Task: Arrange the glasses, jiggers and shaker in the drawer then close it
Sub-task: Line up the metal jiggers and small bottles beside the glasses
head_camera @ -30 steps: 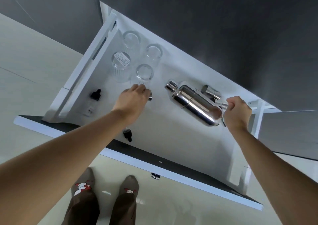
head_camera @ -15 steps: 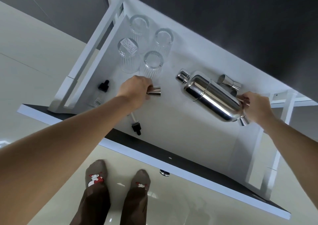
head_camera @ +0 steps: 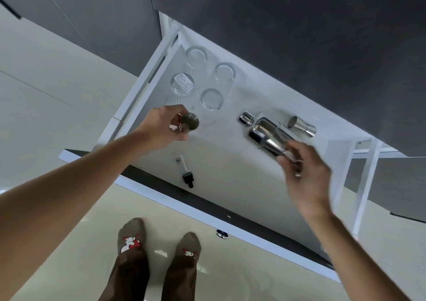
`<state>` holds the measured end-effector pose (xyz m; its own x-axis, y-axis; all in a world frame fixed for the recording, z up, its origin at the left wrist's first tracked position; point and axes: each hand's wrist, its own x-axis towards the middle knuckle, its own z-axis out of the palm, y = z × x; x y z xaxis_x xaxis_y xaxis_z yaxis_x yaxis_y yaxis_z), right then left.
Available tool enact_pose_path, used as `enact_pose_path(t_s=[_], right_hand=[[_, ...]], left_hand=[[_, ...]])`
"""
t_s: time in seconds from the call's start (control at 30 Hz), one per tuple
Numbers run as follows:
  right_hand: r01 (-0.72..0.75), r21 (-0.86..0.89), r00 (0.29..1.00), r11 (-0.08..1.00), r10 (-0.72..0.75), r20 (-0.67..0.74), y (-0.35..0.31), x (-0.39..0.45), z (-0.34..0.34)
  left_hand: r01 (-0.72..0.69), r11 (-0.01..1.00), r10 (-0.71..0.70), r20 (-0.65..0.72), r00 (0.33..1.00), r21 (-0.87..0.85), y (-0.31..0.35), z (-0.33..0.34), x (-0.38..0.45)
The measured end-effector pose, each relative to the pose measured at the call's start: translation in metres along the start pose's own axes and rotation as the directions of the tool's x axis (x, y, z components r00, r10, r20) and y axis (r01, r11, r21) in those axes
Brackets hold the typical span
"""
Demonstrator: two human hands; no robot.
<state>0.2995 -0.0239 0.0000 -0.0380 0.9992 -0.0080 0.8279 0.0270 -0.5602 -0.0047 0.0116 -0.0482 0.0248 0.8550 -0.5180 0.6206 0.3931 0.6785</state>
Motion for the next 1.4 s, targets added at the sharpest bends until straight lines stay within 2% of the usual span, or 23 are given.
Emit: enact_pose_path(t_s=[0.13,0.23,0.33,0.47,0.57,0.8,0.93,1.03,1.13,1.27,1.4], right_hand=[[-0.202,0.234,0.974,0.951,0.17,0.149,-0.036,-0.007,0.059],[-0.34,0.28,0.928,0.898,0.271,0.256,-0.055,-0.005,0.094],[-0.414,0.287,0.897,0.864,0.334,0.29,-0.066,0.002,0.121],[-0.397,0.235,0.907,0.887,0.34,0.249,-0.078,0.014,0.151],[-0.403,0.269,0.911,0.875,0.354,0.213,-0.087,0.023,0.168],[-0.344,0.26,0.938,0.902,0.317,0.14,-0.099,0.037,0.184],[-0.435,0.18,0.89,0.882,0.391,0.235,-0.096,0.024,0.178],[-0.501,0.049,0.804,0.864,0.444,0.396,-0.091,0.004,0.166],[-0.449,-0.124,0.701,0.885,0.435,0.565,-0.087,-0.01,0.162],[-0.342,-0.183,0.718,0.922,0.382,0.582,-0.089,-0.008,0.158],[-0.337,-0.143,0.707,0.931,0.35,0.615,-0.092,-0.007,0.154]], left_hand=[[-0.007,0.997,0.01,-0.041,0.999,0.082,-0.007,-0.002,-0.003],[-0.021,0.995,0.028,-0.072,0.997,0.094,-0.013,-0.001,0.0],[-0.029,0.995,0.041,-0.124,0.991,0.097,-0.018,0.001,0.005],[-0.028,0.99,0.057,-0.207,0.977,0.139,-0.023,0.003,0.013],[0.002,0.991,0.031,-0.251,0.967,0.13,-0.025,0.005,0.017],[0.004,0.989,0.033,-0.245,0.969,0.147,-0.026,0.007,0.024],[0.064,0.973,-0.013,-0.224,0.975,0.222,-0.021,-0.002,0.017],[0.101,0.905,-0.039,-0.157,0.987,0.413,-0.017,-0.008,-0.001],[0.159,0.827,-0.136,-0.082,0.987,0.539,-0.013,-0.006,-0.015],[0.183,0.779,-0.212,-0.023,0.977,0.6,-0.014,-0.004,-0.016],[0.161,0.804,-0.257,0.09,0.962,0.572,-0.016,-0.009,-0.013]])
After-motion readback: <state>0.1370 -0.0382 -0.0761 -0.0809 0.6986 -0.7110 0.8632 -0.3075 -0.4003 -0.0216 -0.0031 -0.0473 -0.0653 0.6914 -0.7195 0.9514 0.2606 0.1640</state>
